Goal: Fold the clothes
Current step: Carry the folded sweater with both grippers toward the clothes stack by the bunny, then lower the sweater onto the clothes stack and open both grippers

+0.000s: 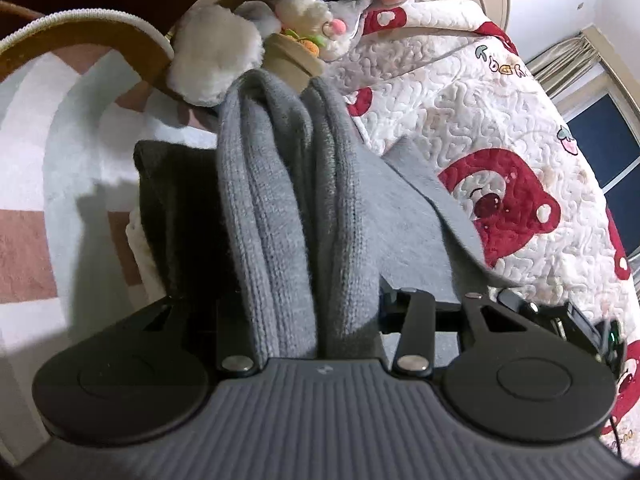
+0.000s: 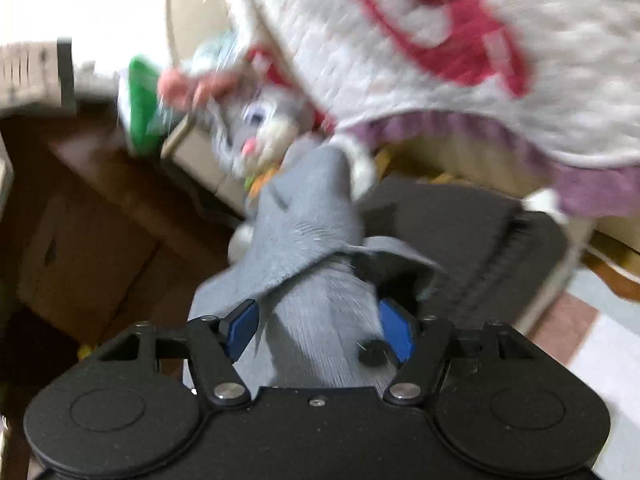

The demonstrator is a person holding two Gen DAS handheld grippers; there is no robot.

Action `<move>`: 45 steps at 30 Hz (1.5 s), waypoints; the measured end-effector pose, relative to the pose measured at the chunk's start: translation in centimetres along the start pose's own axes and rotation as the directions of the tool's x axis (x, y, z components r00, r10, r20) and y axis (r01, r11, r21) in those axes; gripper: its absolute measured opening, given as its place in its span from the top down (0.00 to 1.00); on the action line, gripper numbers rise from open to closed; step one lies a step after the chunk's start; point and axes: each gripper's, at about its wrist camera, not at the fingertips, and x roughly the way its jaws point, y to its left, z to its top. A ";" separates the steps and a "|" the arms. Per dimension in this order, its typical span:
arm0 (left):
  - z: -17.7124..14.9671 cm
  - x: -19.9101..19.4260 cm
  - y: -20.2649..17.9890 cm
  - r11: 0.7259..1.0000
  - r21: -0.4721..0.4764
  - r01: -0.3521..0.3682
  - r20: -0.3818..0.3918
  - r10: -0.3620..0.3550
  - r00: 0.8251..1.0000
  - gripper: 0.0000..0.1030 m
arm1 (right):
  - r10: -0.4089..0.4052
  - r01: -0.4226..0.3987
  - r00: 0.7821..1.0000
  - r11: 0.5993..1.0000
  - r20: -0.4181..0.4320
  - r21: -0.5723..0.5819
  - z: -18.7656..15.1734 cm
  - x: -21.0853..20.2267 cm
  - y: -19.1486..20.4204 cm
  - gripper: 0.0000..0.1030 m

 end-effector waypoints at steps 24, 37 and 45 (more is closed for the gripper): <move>0.0 -0.5 -1.6 0.993 0.099 0.065 0.005 -0.066 0.998 0.61 | -0.190 0.288 0.953 0.807 0.235 -0.515 -2.4 3.4 4.0 0.62; -3.4 1.3 -6.2 0.939 0.345 0.003 -0.034 0.009 0.999 0.60 | -0.434 0.439 0.894 0.799 0.112 -0.411 1.1 6.0 -1.6 0.35; -0.6 -5.1 -7.3 0.896 0.408 -0.178 0.311 0.048 0.949 0.71 | -0.465 0.496 0.867 0.844 0.181 -0.205 -5.5 0.1 -1.4 0.27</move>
